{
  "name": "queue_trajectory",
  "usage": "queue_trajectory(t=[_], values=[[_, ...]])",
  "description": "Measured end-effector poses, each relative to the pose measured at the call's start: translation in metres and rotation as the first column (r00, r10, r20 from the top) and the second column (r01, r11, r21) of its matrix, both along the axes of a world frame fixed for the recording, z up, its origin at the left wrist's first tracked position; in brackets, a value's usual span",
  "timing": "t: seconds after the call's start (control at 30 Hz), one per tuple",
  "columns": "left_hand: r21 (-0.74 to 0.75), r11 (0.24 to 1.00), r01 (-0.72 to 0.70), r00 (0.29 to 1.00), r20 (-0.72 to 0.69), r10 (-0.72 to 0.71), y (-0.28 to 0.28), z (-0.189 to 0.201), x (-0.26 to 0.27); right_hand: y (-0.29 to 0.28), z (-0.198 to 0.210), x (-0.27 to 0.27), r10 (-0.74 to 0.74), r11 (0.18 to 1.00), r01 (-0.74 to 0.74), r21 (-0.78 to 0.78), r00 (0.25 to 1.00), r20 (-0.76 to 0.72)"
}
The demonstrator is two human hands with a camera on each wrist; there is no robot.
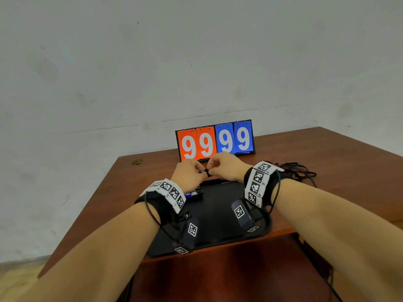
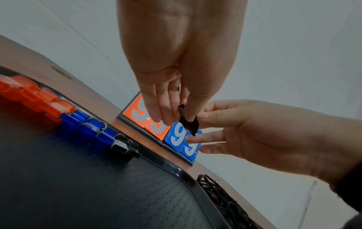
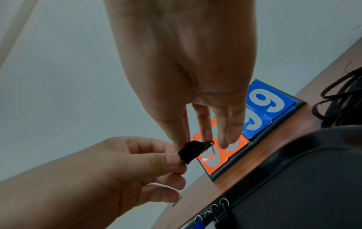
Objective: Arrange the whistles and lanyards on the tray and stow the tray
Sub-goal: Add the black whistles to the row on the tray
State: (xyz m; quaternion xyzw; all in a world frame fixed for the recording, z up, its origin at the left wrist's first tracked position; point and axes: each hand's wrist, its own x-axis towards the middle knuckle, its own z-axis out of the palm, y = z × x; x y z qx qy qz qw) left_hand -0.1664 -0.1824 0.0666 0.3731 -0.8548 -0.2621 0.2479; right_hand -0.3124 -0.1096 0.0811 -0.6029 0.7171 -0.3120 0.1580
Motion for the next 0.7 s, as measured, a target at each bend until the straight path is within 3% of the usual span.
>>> queue_trajectory(t=[0.37,0.57,0.7], values=[[-0.017,1.000,0.020,0.998,0.059,-0.019,-0.003,-0.017,-0.005,-0.013,-0.008,0.004,-0.053,0.989,0.029,0.144,0.984,0.167],[0.019,0.999,0.046,0.992,0.114,-0.047,-0.017,-0.025,0.000,-0.022,-0.023,-0.004,0.034,0.987,-0.044,0.152,0.997,0.068],[0.029,0.999,-0.022,0.989,0.147,0.018,-0.030,-0.030,0.009,-0.031,-0.036,-0.005,0.057,0.979,-0.042,0.200,0.996,-0.069]])
